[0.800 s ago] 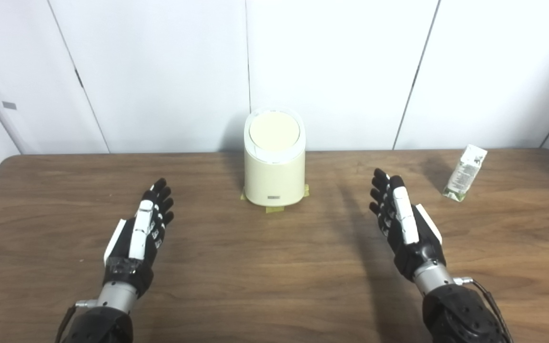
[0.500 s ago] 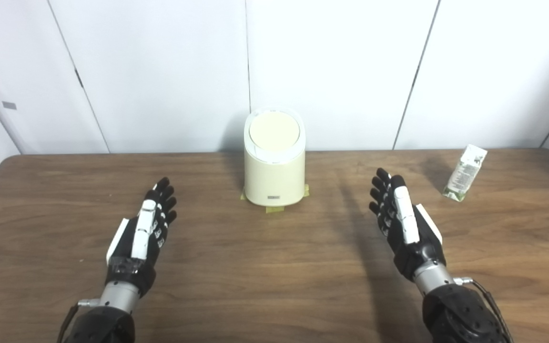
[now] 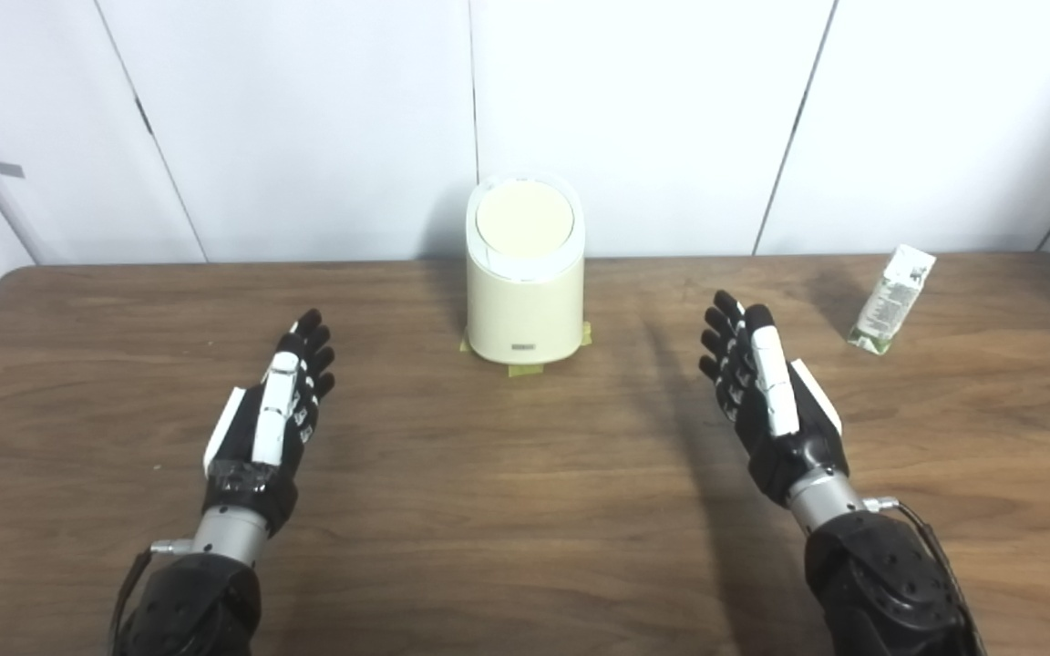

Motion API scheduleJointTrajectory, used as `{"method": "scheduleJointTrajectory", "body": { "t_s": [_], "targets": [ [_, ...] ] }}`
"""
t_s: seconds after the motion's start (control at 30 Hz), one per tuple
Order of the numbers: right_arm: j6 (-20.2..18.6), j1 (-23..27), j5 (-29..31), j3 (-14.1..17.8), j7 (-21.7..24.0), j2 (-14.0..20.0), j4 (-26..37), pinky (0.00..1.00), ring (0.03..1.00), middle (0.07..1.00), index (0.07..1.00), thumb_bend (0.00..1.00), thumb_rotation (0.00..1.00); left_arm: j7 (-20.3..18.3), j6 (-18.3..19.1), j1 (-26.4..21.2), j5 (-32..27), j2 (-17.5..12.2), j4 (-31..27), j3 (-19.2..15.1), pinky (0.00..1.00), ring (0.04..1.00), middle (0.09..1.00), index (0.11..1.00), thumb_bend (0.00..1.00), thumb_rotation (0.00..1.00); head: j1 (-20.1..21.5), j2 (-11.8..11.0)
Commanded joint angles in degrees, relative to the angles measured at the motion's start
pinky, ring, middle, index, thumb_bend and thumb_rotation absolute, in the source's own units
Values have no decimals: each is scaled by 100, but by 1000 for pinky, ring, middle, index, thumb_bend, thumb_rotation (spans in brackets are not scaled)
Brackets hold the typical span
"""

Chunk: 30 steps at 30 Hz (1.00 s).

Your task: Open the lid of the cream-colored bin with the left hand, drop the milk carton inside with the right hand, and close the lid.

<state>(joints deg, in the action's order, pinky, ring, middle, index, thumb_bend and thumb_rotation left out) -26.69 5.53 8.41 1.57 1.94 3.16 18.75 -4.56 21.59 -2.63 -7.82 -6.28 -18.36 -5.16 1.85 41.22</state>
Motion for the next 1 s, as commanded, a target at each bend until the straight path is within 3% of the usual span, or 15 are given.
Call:
{"method": "scheduleJointTrajectory", "body": {
  "t_s": [0.0, 0.17, 0.23, 0.3, 0.43, 0.53, 0.7, 0.8, 0.97],
  "targets": [
    [46, 163, 86, 27, 50, 20, 236, 1000, 1000, 1000, 1000, 658, 1000, 18, -58, -176, 201, -108, -268, 109, 1000, 1000, 1000, 1000, 532, 860, 2, 7],
    [57, 64, 196, 92, 104, 71, 247, 1000, 1000, 1000, 1000, 655, 1000, 188, 281, -353, 464, -1, -430, 205, 980, 979, 969, 991, 646, 502, -25, -42],
    [33, 40, 245, 107, 113, 95, 258, 1000, 1000, 1000, 1000, 653, 1000, 229, 478, -627, 520, -5, -442, 220, 973, 957, 946, 971, 731, 363, -23, -51],
    [36, 23, 294, 116, 137, 117, 244, 1000, 1000, 1000, 1000, 647, 1000, 223, 531, -980, 627, -103, -358, 279, 965, 943, 935, 962, 788, 293, -26, -54],
    [76, -33, 325, 107, 169, 151, 218, 1000, 1000, 1000, 1000, 643, 1000, 65, 533, -1927, 826, -355, 8, 422, 896, 926, 945, 967, 867, 228, -58, -82],
    [92, -57, 296, 101, 168, 150, 206, 1000, 1000, 1000, 1000, 637, 1000, -144, 533, -2542, 1194, -570, 310, 589, 901, 923, 950, 978, 879, 256, -92, -79],
    [86, -43, 174, 55, 139, 155, 186, 1000, 1000, 1000, 1000, 633, 1000, -546, 533, -3431, 2018, -598, 1096, 682, 860, 907, 932, 963, 891, 253, -108, -80],
    [64, -28, 125, 41, 108, 125, 179, 1000, 1000, 1000, 1000, 638, 1000, -914, 533, -3798, 2510, -570, 1422, 695, 859, 920, 943, 966, 880, 203, -105, -95],
    [8, -44, 52, -31, 108, 142, 223, 1000, 1000, 1000, 1000, 639, 1000, -1886, 533, -4538, 3112, -675, 2131, 943, 872, 928, 944, 962, 843, 120, -123, -149]
  ]
}}
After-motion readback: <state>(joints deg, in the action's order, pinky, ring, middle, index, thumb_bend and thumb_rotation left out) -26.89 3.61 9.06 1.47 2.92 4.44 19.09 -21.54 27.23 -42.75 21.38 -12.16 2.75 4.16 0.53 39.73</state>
